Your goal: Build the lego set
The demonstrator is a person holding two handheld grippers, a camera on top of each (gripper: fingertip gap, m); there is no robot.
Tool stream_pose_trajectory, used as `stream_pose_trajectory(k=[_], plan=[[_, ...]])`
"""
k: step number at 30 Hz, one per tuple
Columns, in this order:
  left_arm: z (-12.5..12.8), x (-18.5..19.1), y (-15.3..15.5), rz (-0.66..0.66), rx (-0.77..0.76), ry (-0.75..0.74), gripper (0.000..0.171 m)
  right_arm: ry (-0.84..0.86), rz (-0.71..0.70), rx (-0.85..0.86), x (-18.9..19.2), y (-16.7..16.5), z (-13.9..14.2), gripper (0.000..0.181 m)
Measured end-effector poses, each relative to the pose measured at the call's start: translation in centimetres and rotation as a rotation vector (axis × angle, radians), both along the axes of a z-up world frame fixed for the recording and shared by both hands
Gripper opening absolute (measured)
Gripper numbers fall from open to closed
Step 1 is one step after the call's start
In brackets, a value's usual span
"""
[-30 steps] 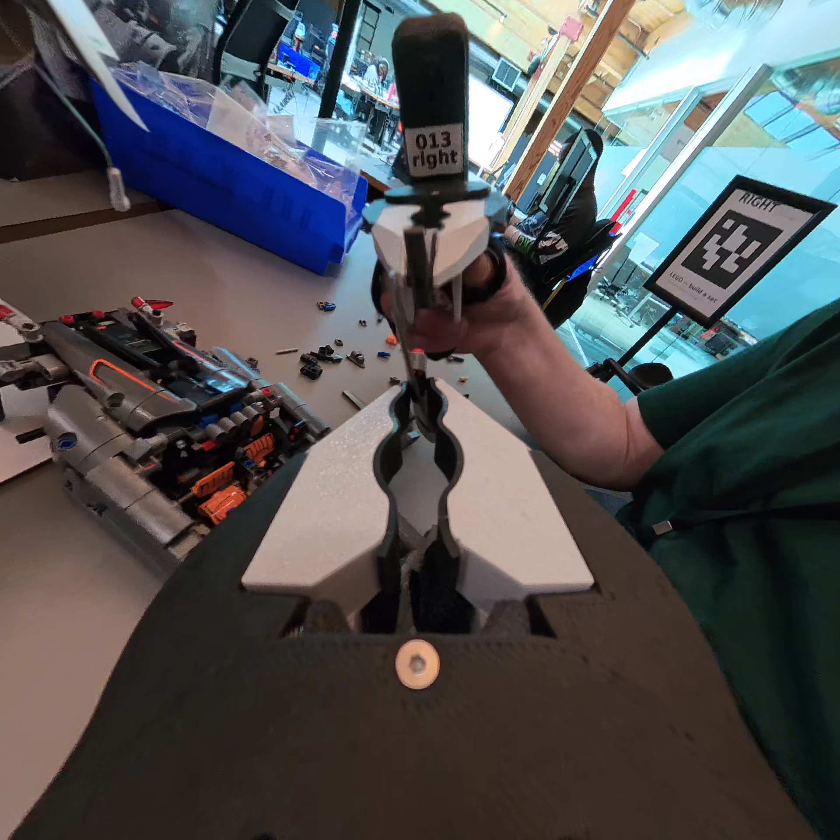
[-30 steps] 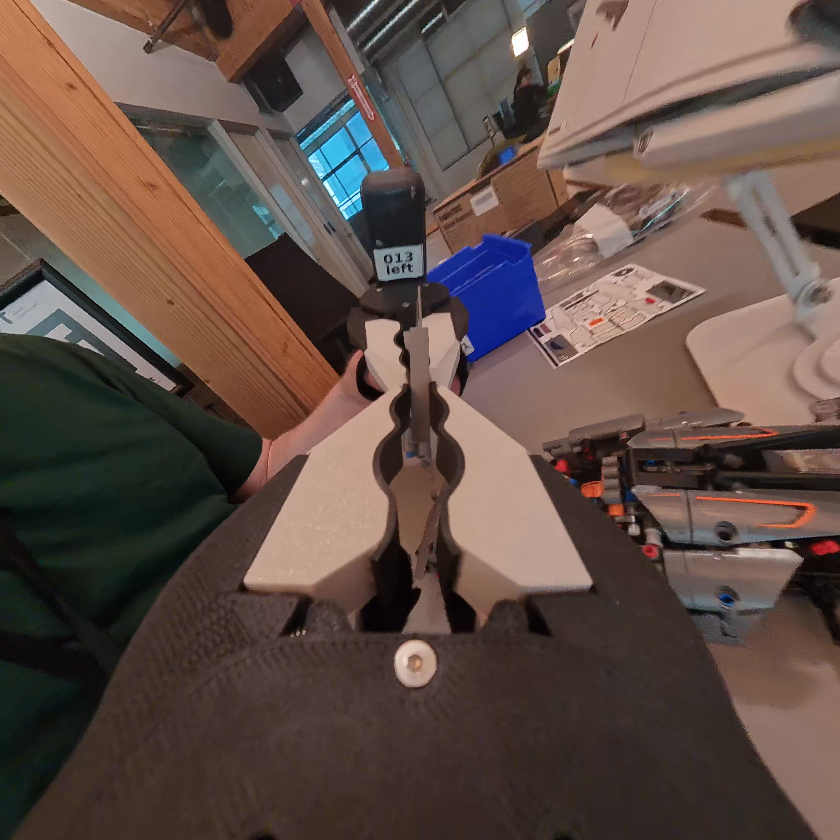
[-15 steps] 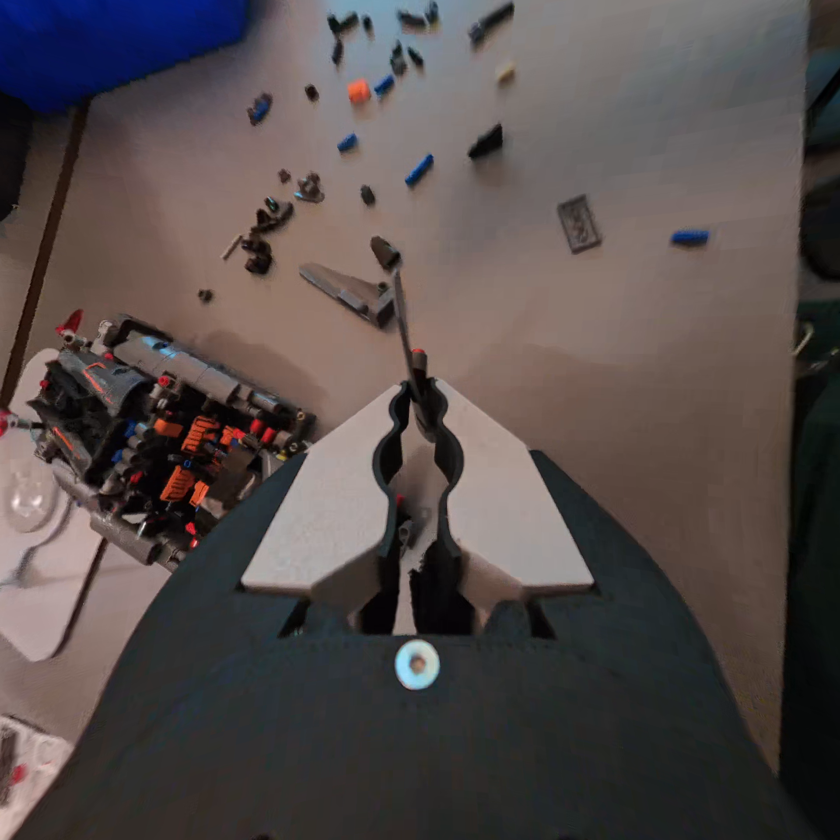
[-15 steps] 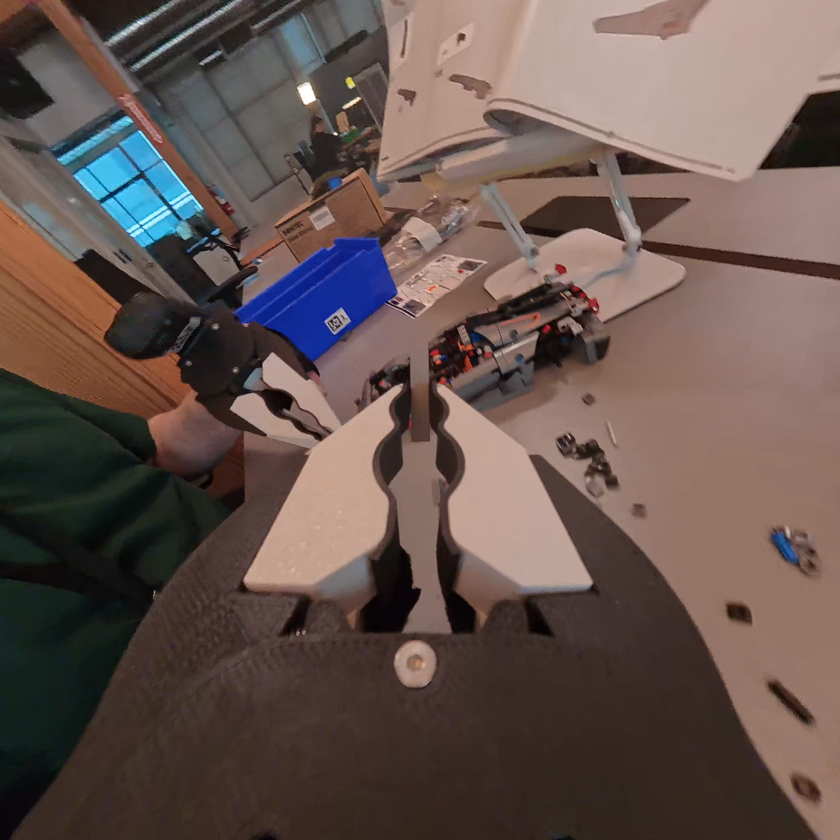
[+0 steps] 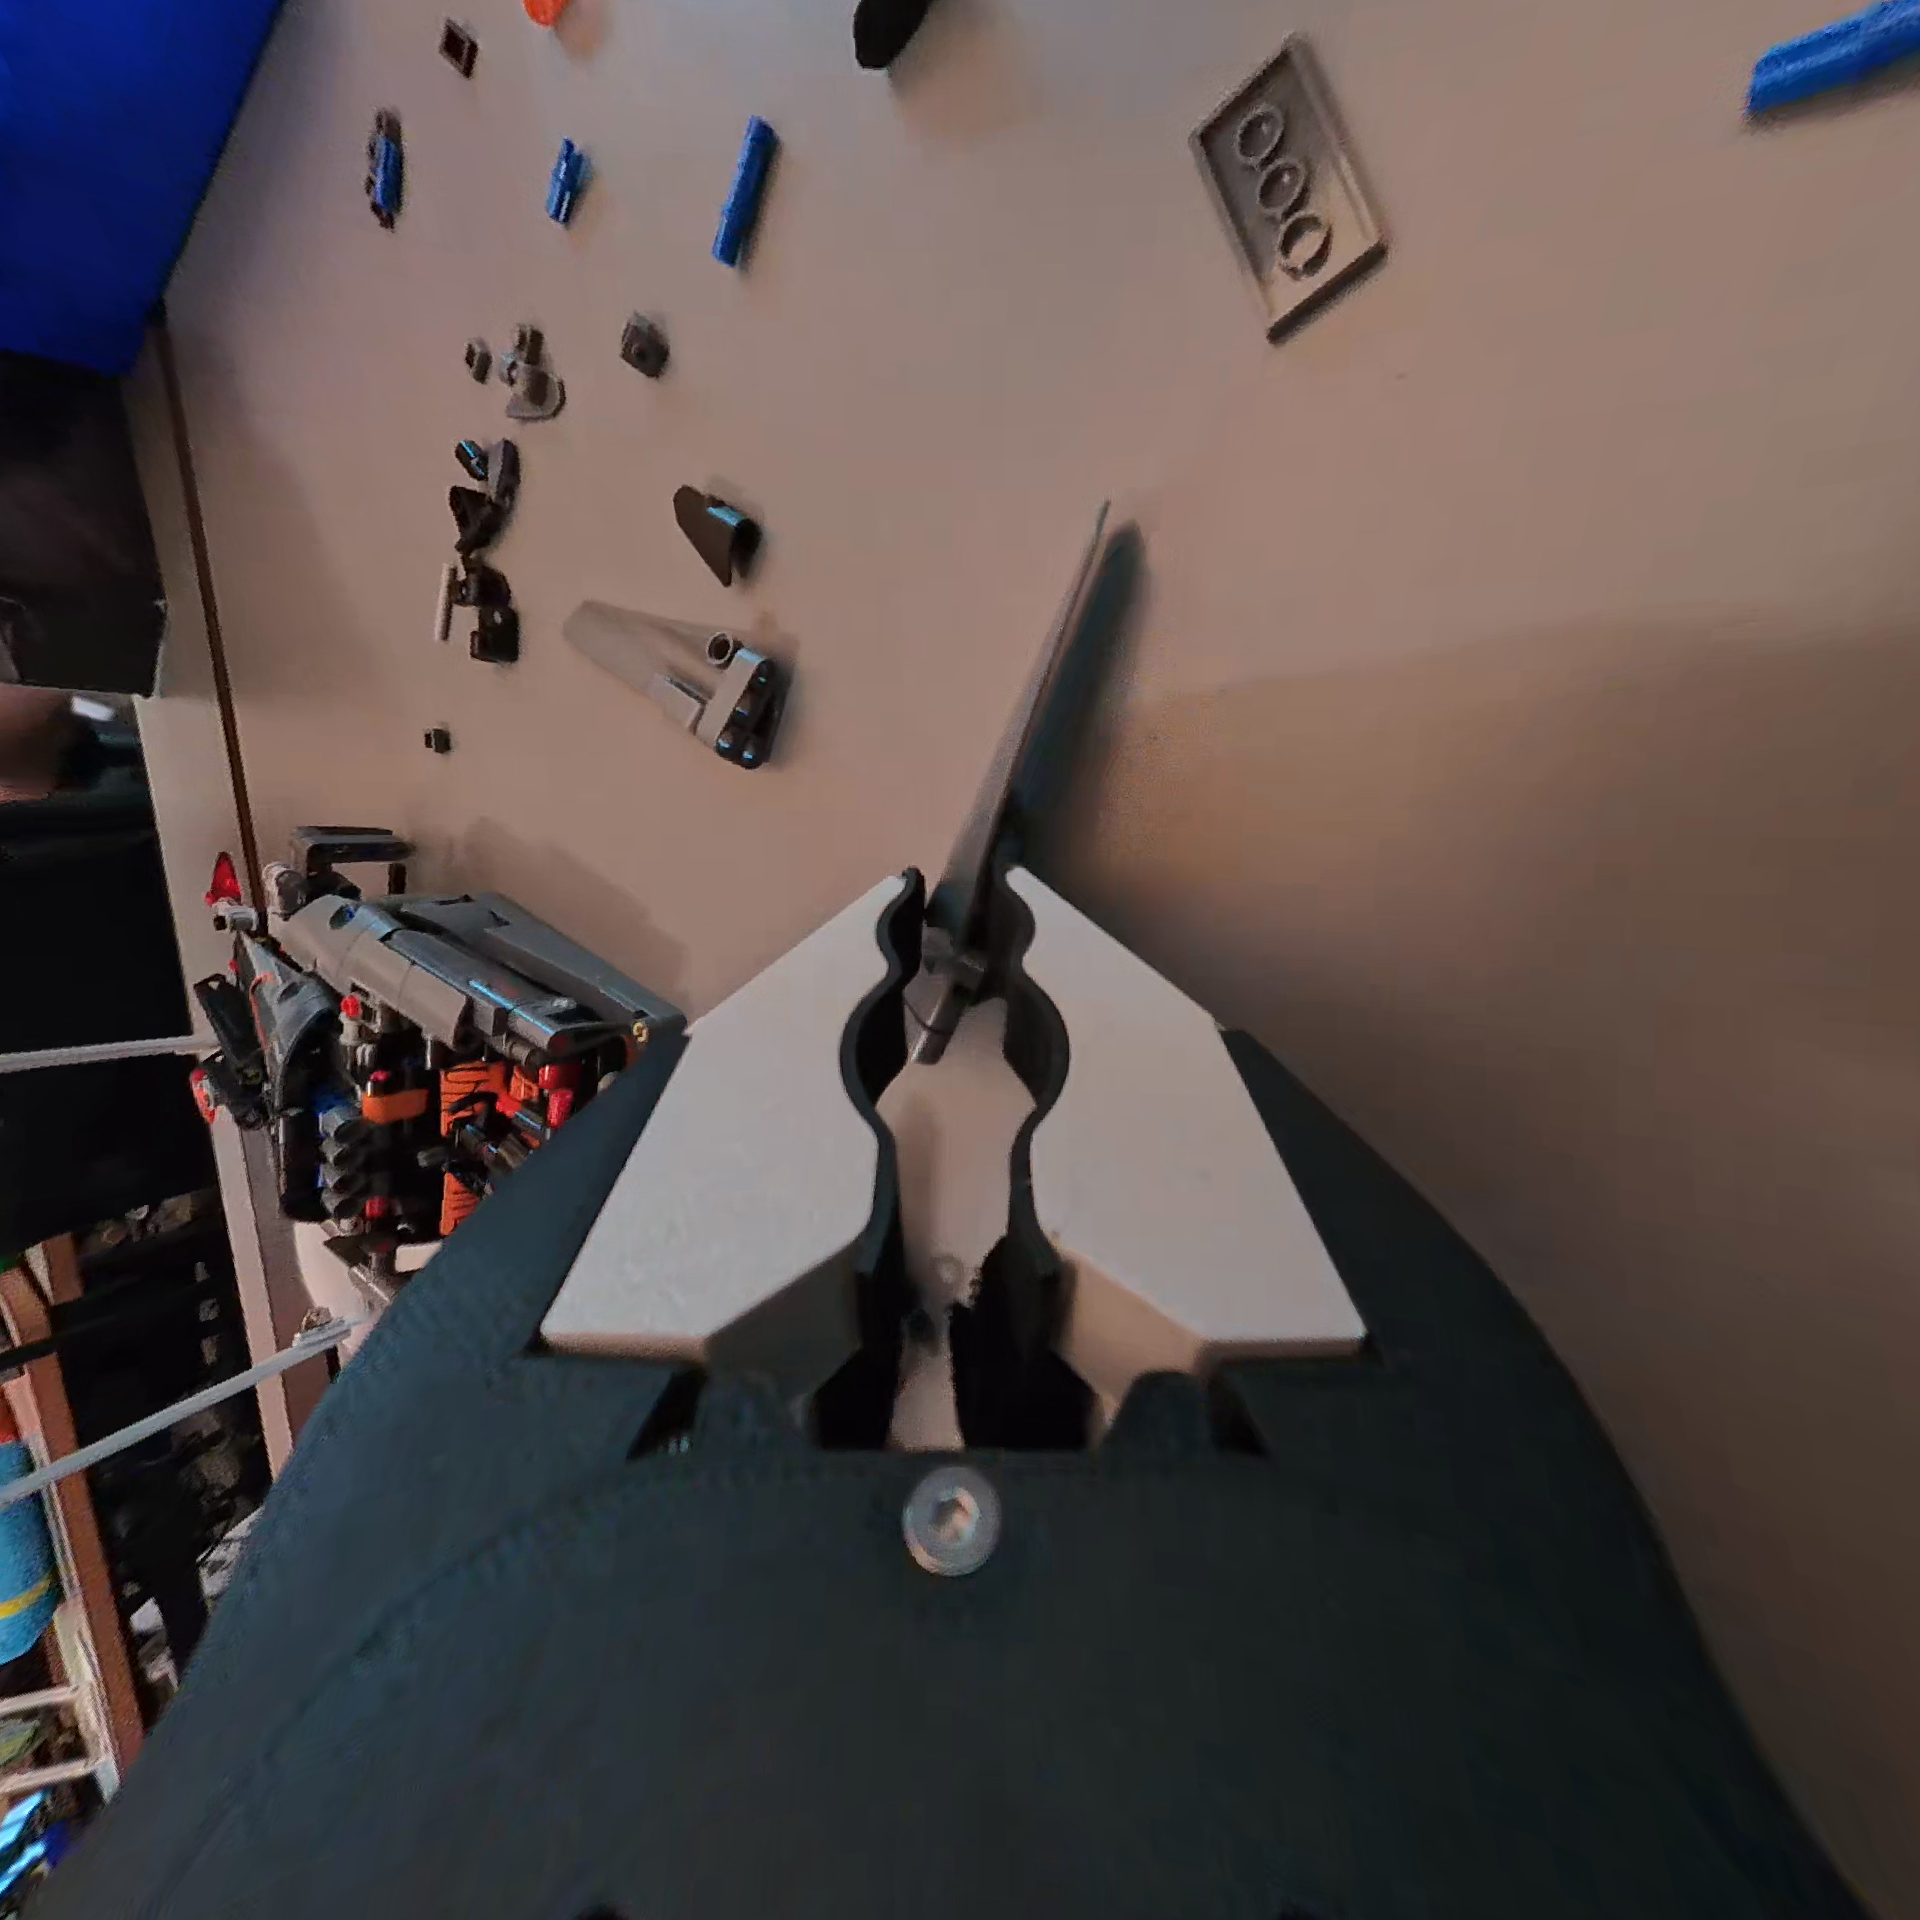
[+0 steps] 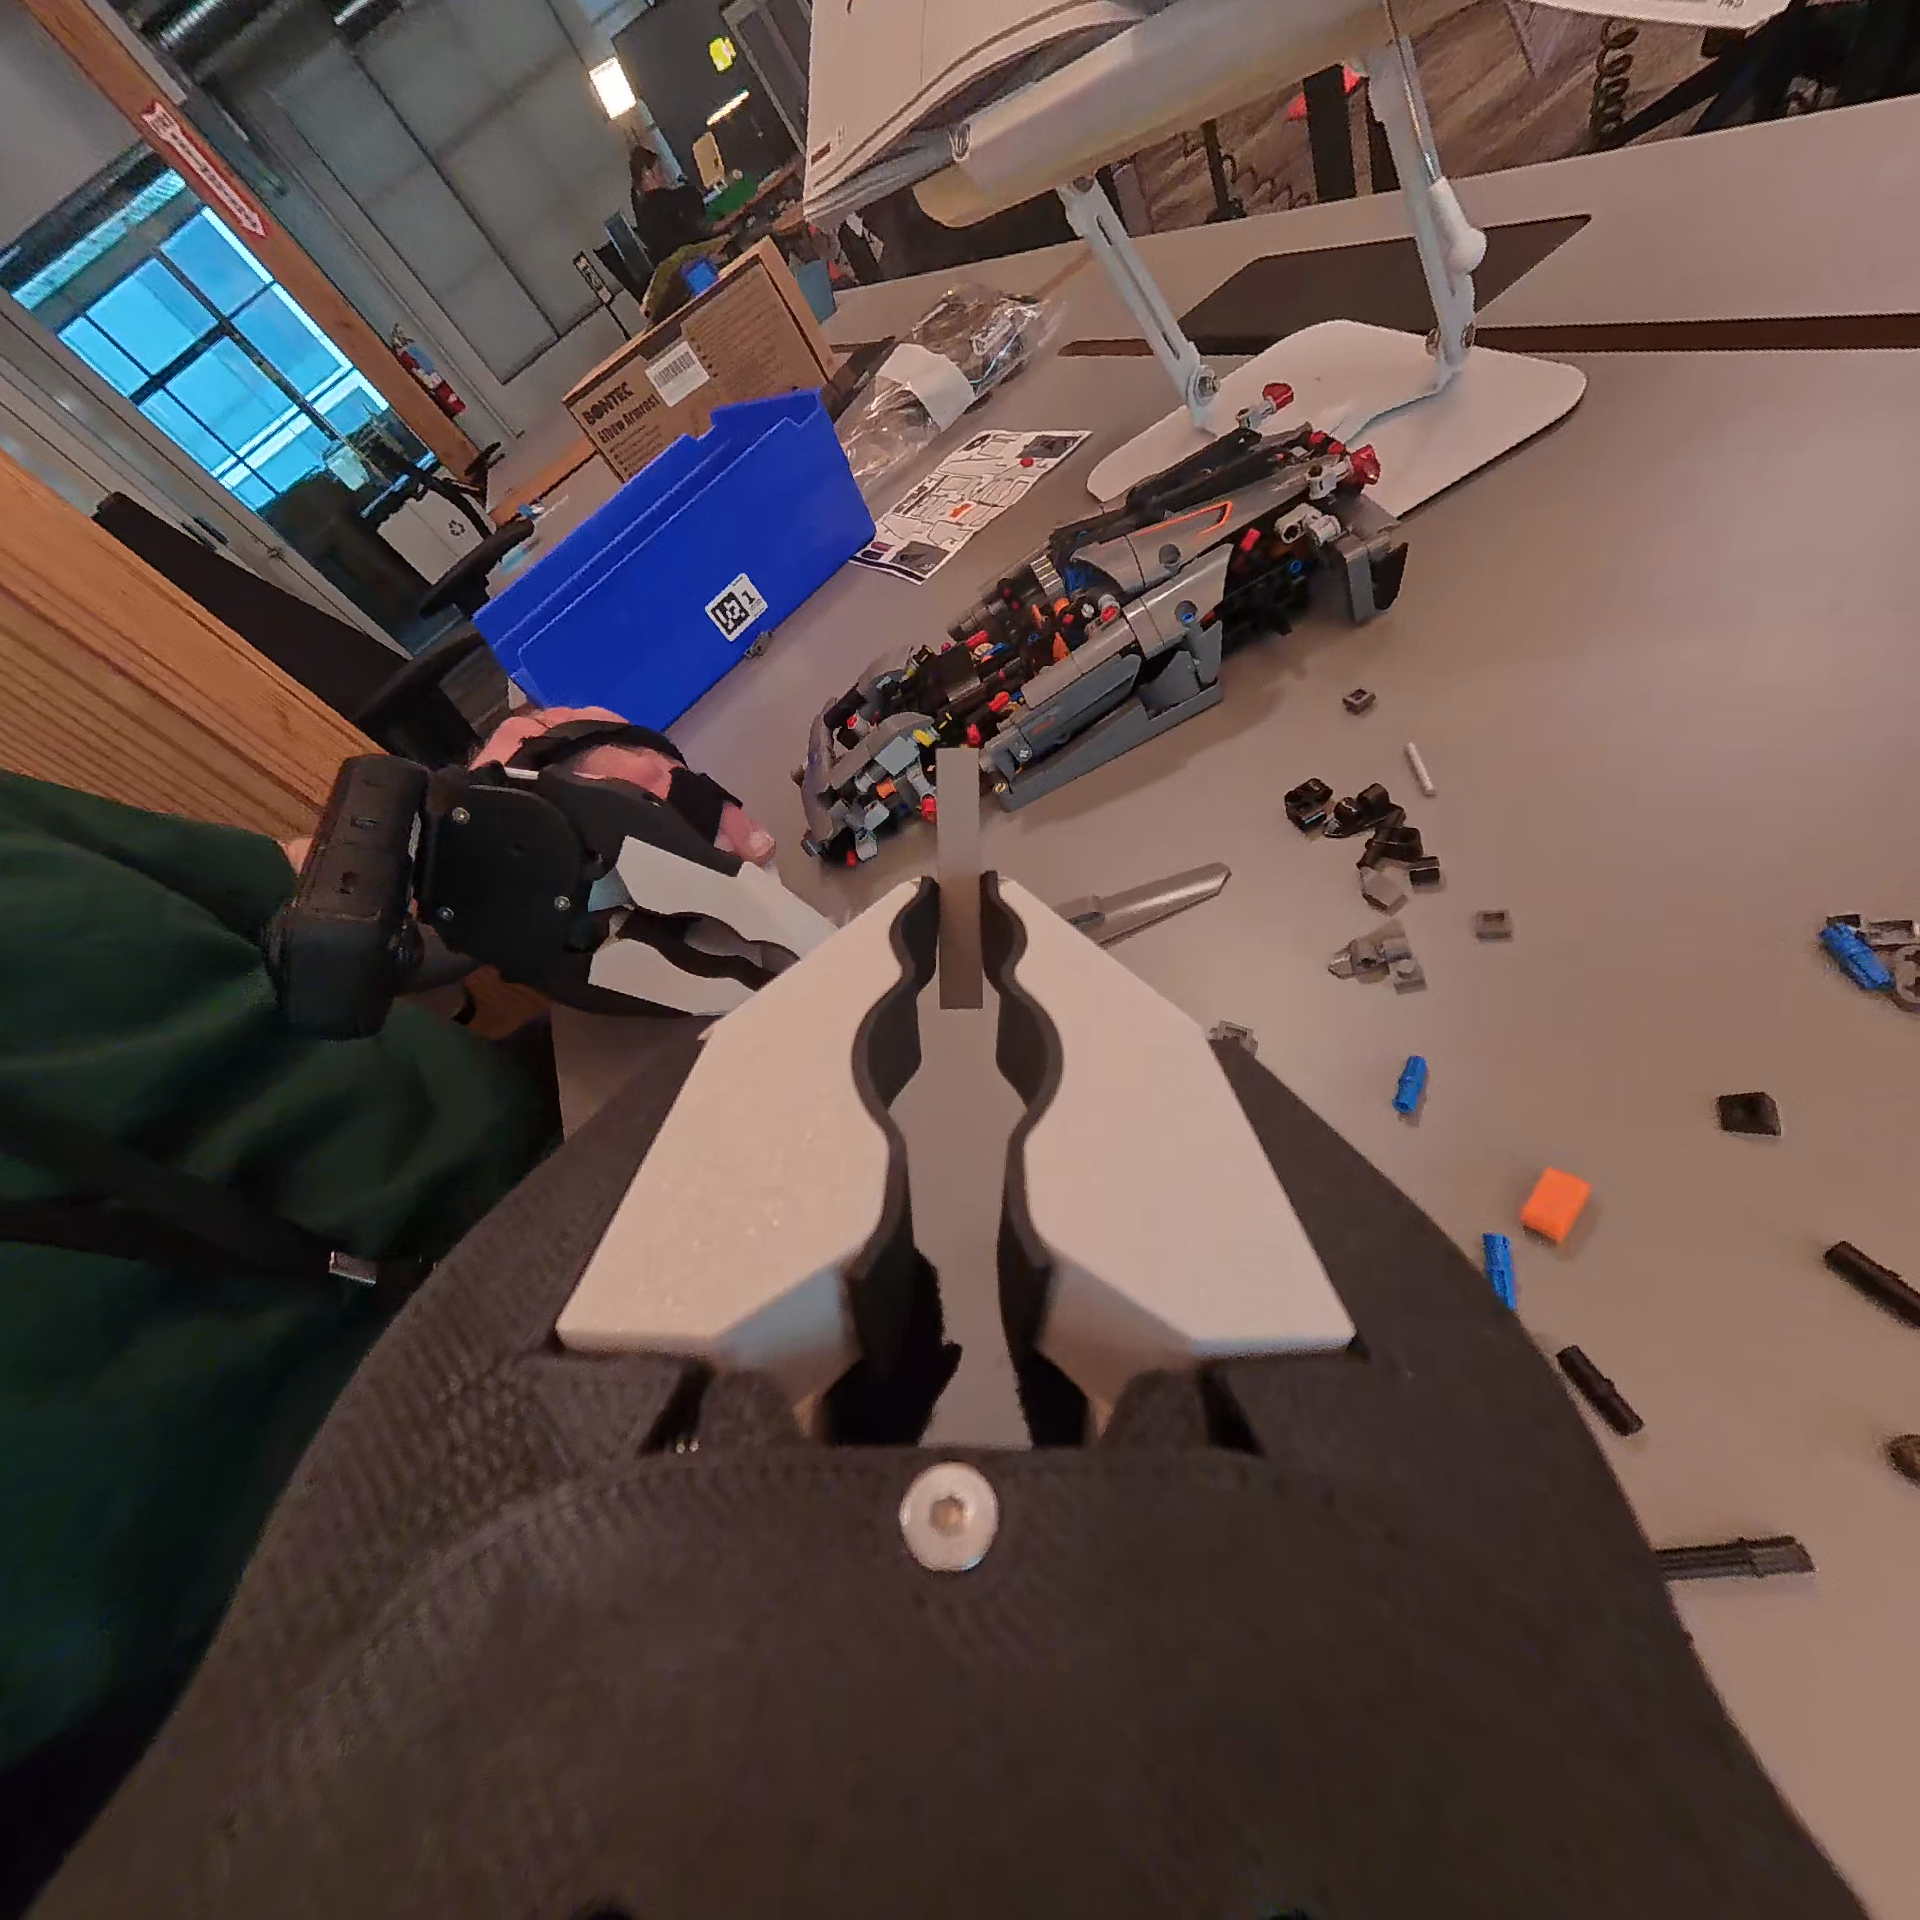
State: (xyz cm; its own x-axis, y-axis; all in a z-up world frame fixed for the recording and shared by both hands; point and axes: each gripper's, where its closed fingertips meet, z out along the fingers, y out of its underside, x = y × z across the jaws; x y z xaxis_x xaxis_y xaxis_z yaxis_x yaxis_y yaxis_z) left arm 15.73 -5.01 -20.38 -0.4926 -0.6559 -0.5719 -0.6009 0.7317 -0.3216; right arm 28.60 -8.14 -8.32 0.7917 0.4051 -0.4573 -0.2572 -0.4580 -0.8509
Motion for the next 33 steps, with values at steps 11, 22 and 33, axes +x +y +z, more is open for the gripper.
stream_pose_trajectory(k=[11,22,33], plan=[[1.9,-0.2,-0.7,0.006,-0.186,-0.083,0.026,0.000,-0.008,0.018,0.5,-0.3,0.0,0.006],[10.4,2.9,-2.1,0.030,-0.766,-0.347,0.028,-0.146,0.220,0.042,-6.2,0.3,-0.6,0.005],[12.2,3.8,-2.8,-0.011,-1.059,-0.364,0.021,-0.193,0.321,0.045,-9.5,0.7,-1.3,0.006]])
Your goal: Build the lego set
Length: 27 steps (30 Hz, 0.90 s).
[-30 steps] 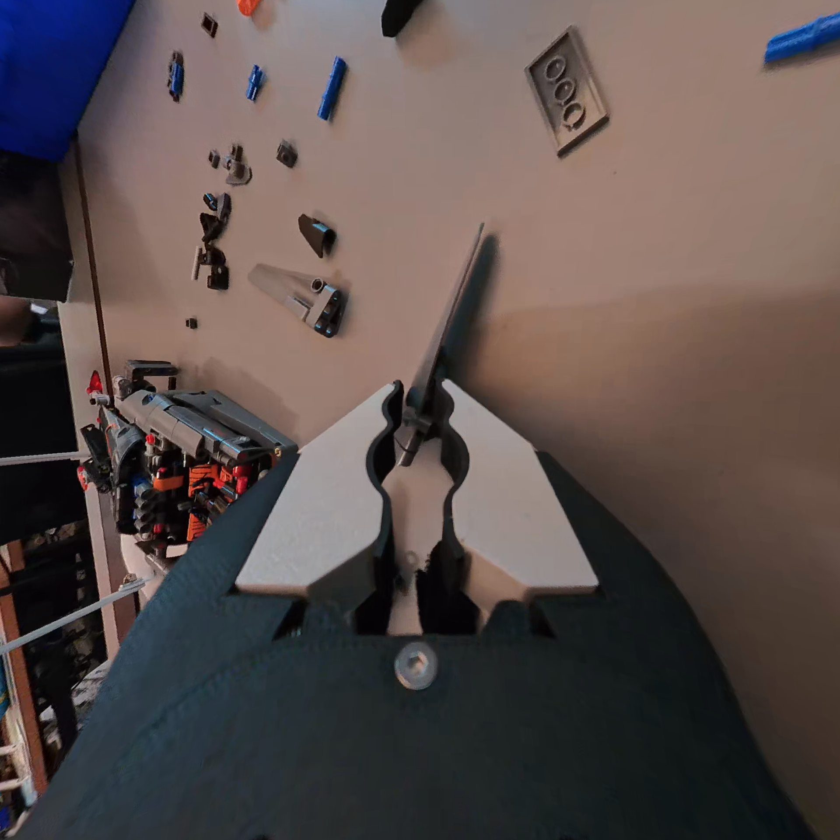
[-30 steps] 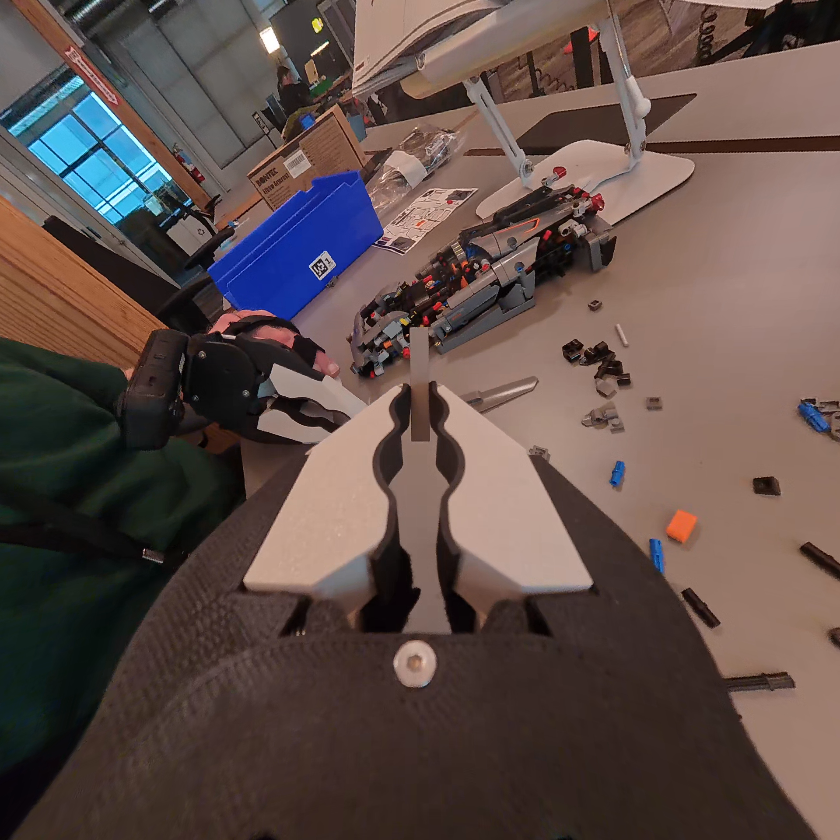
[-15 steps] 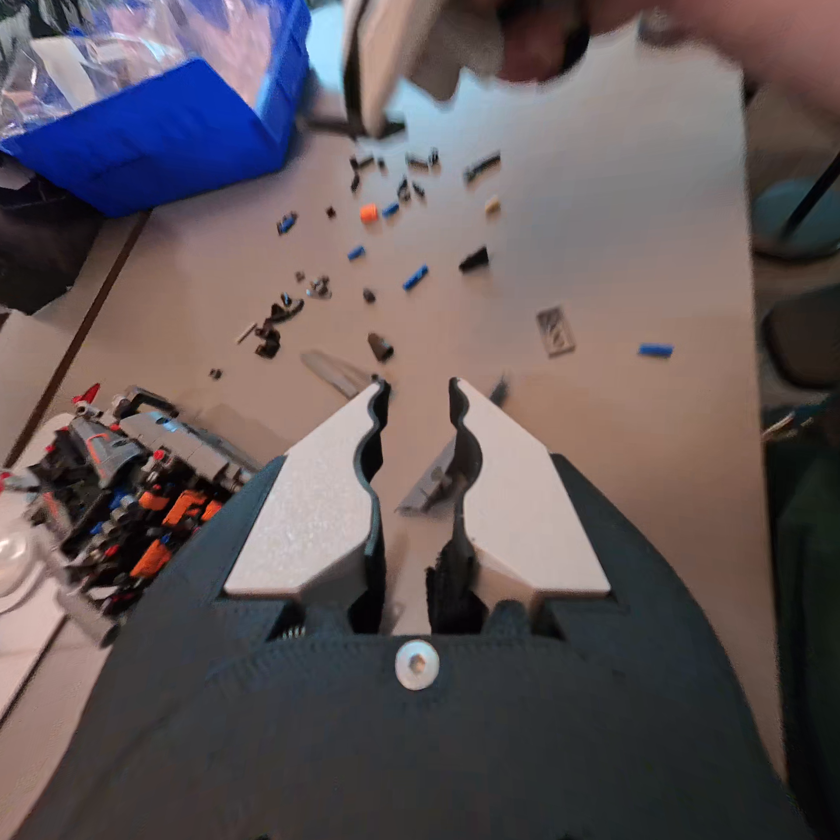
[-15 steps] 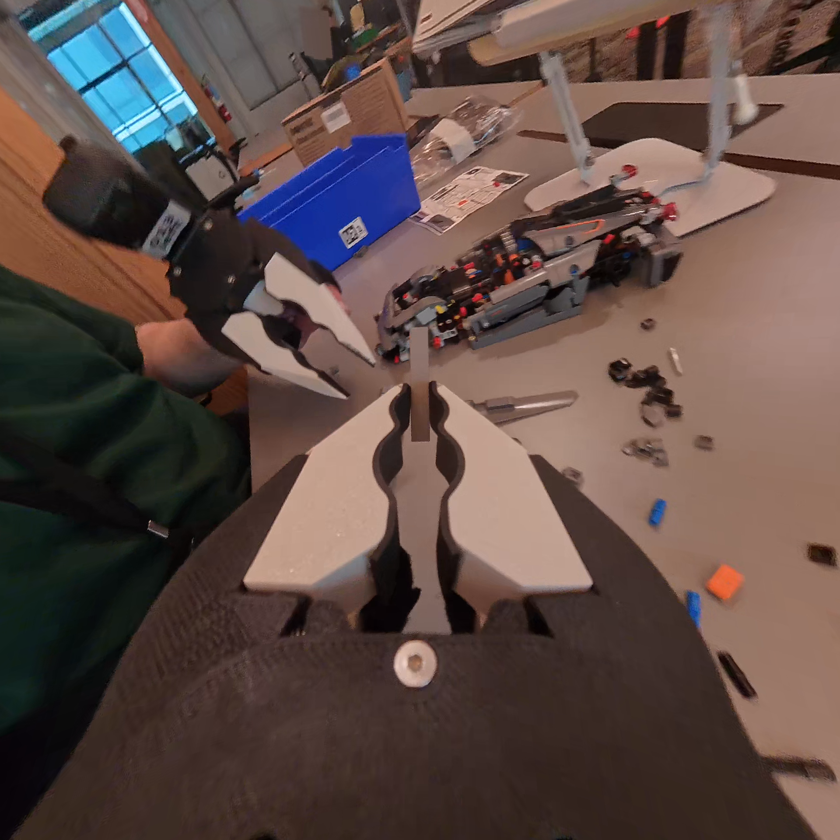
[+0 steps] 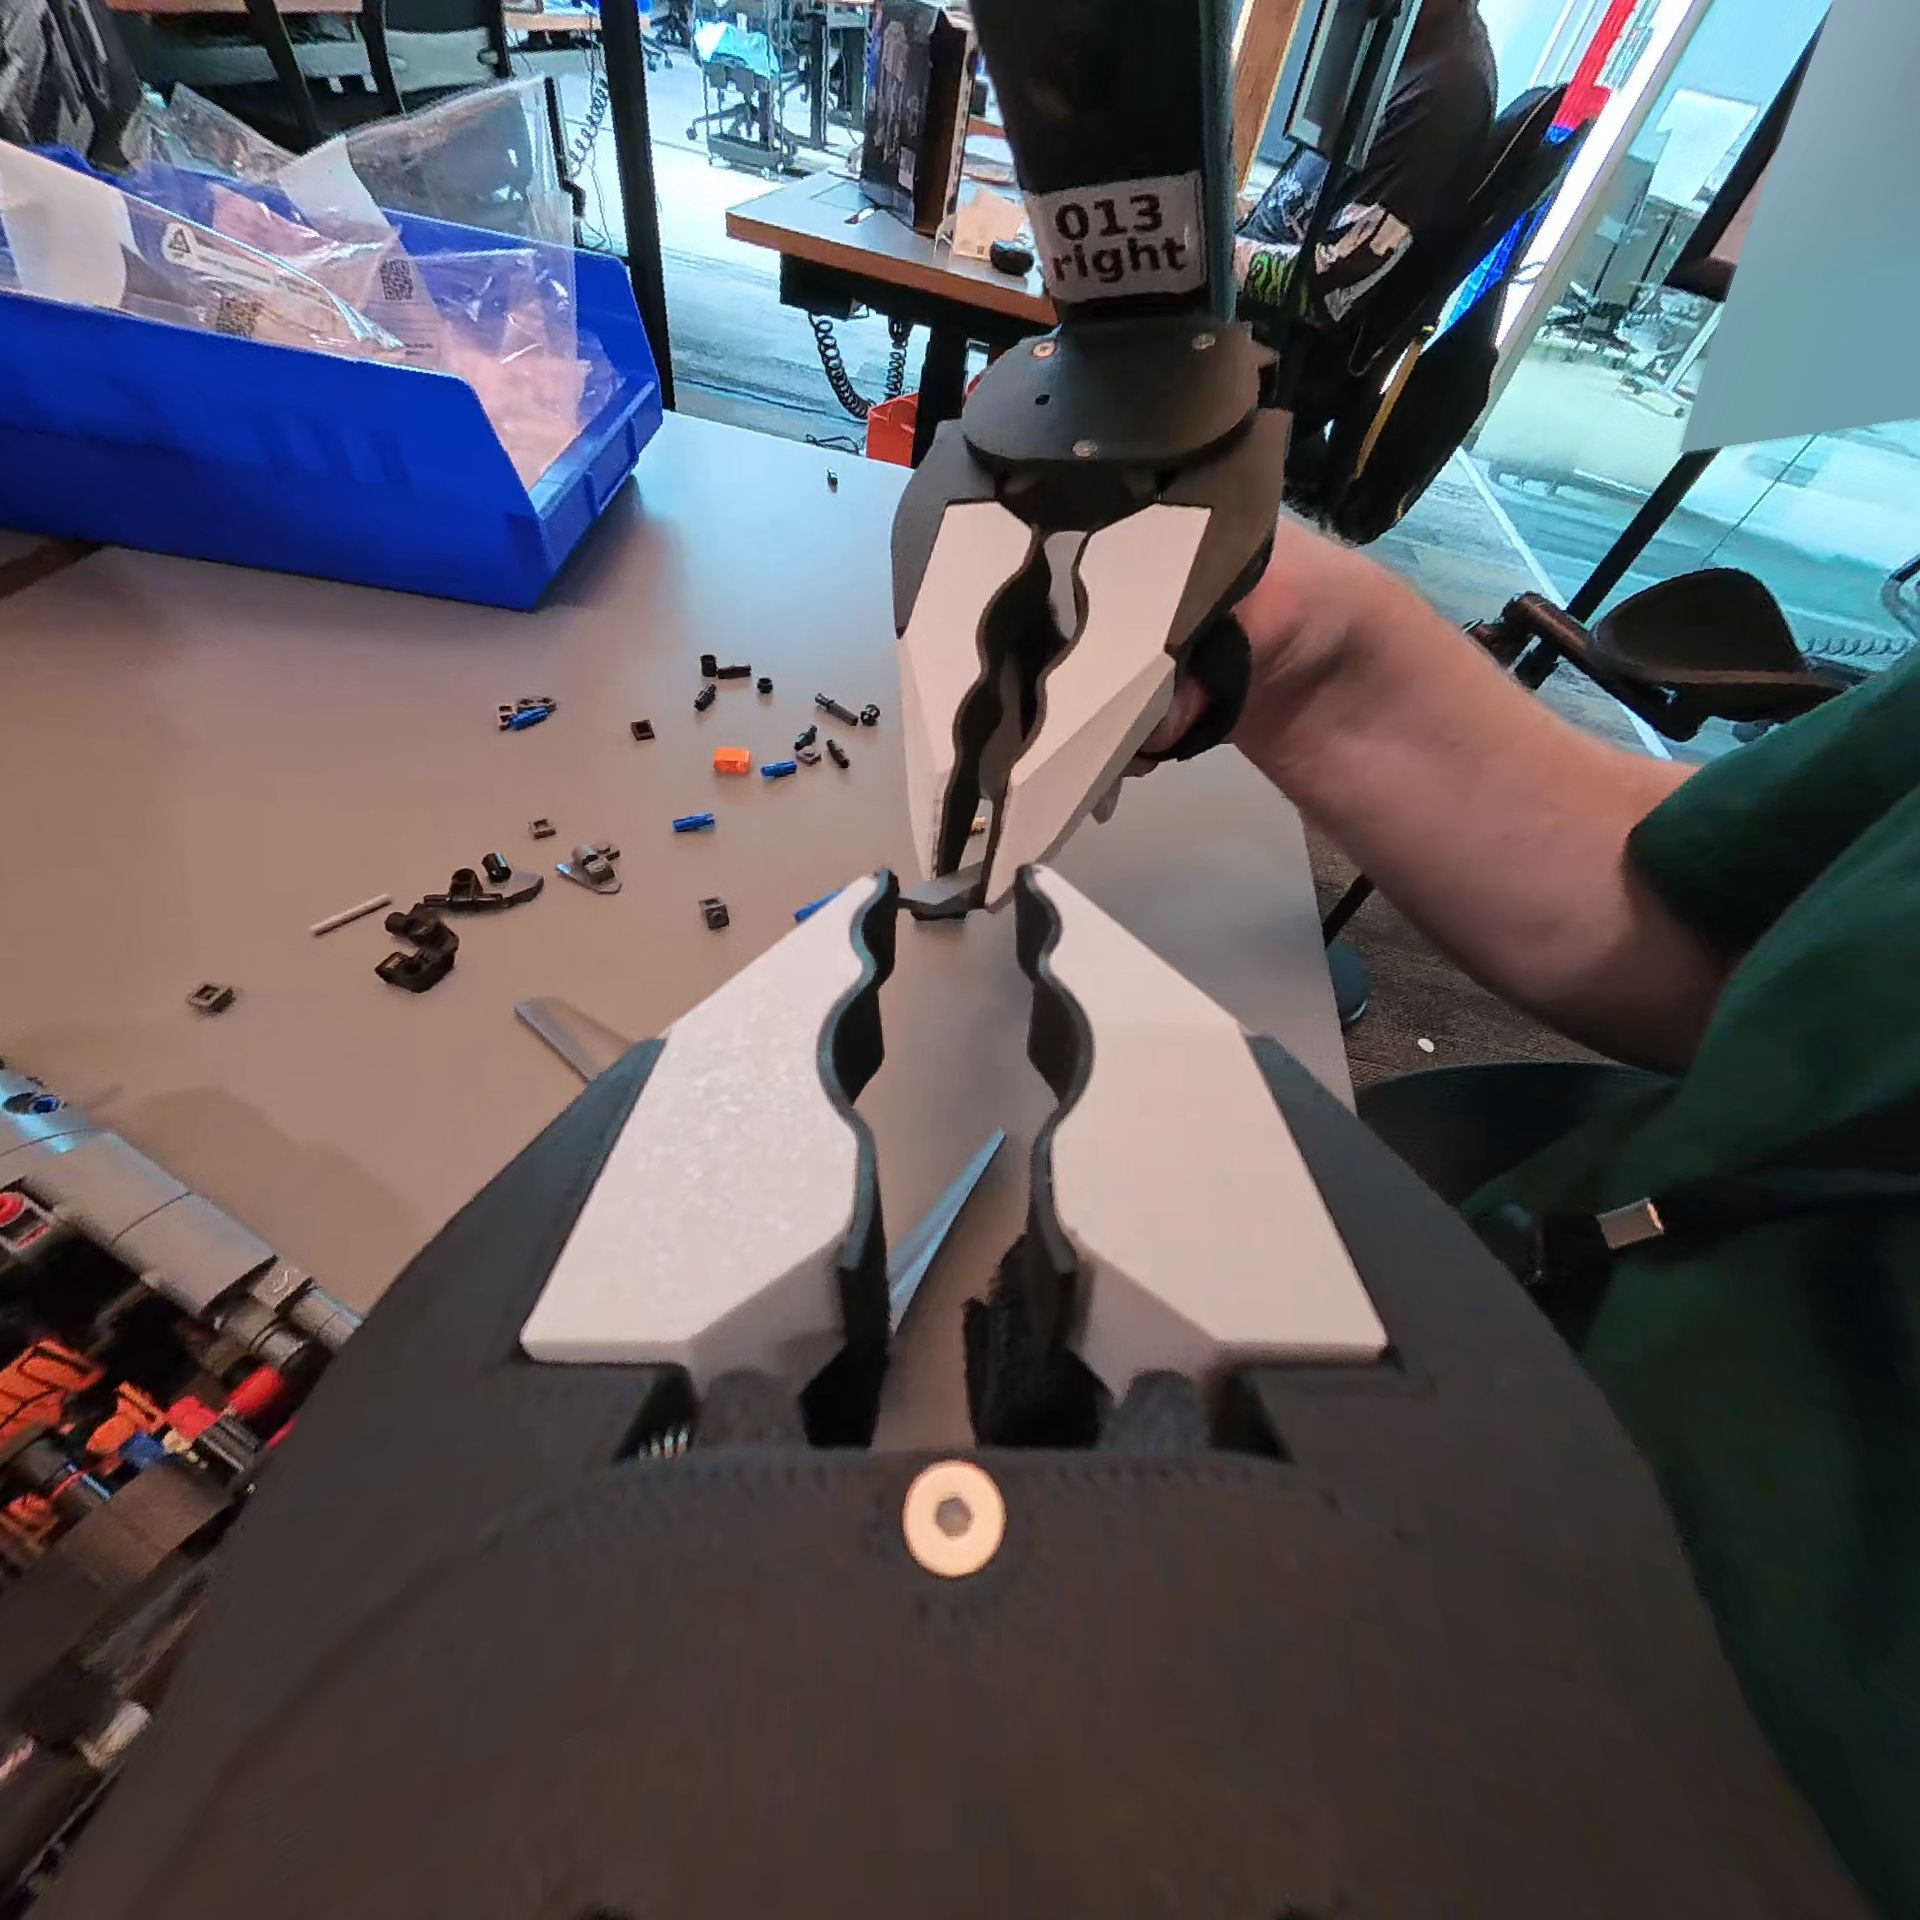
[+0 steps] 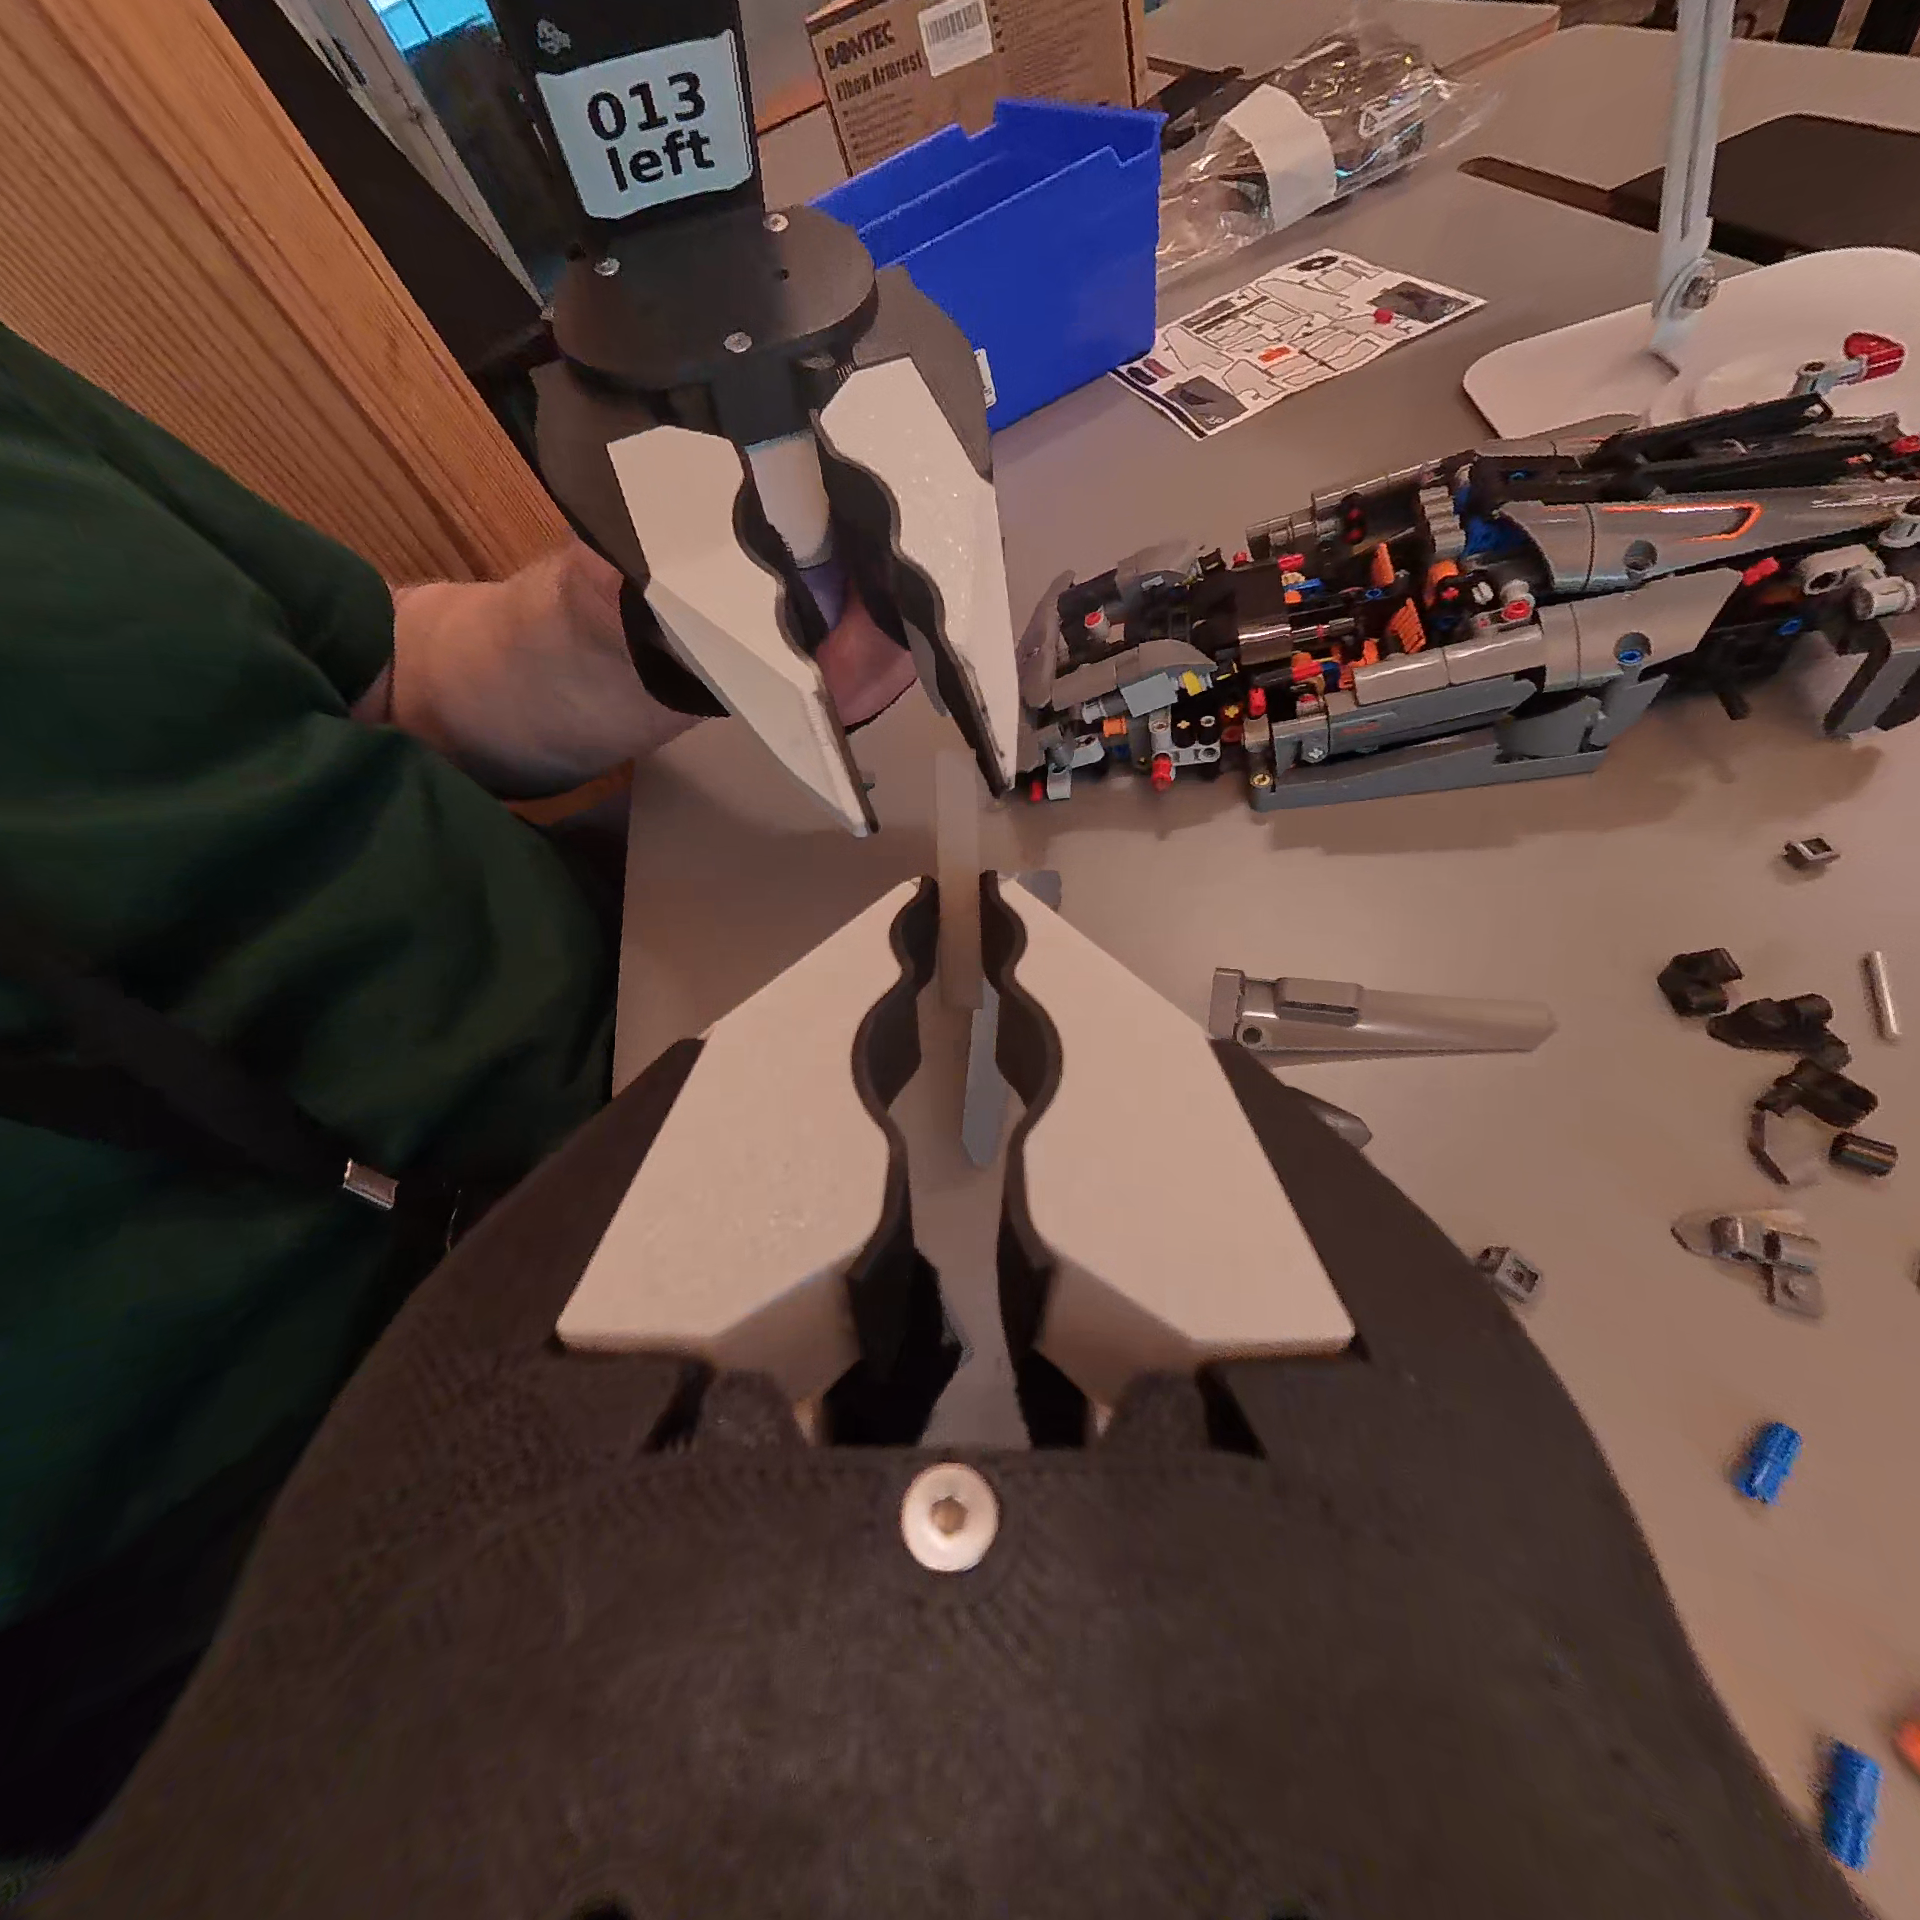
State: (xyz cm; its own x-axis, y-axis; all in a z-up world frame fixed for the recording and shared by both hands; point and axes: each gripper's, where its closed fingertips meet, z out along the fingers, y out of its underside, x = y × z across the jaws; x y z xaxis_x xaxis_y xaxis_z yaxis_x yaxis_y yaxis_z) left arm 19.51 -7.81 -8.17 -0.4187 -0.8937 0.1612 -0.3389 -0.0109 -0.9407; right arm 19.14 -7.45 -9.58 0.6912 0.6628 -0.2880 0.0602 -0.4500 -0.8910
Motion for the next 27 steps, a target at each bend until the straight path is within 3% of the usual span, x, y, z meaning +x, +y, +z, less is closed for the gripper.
stream_pose_trajectory(k=[14,27], plan=[[0.3,-0.8,0.5,-0.086,-0.114,-0.012,0.007,0.036,0.072,0.025,-1.2,0.6,0.6,0.006],[3.2,-0.2,3.2,-0.062,-0.287,-0.124,0.006,-0.053,-0.036,0.172,-0.4,2.9,3.3,0.009]])
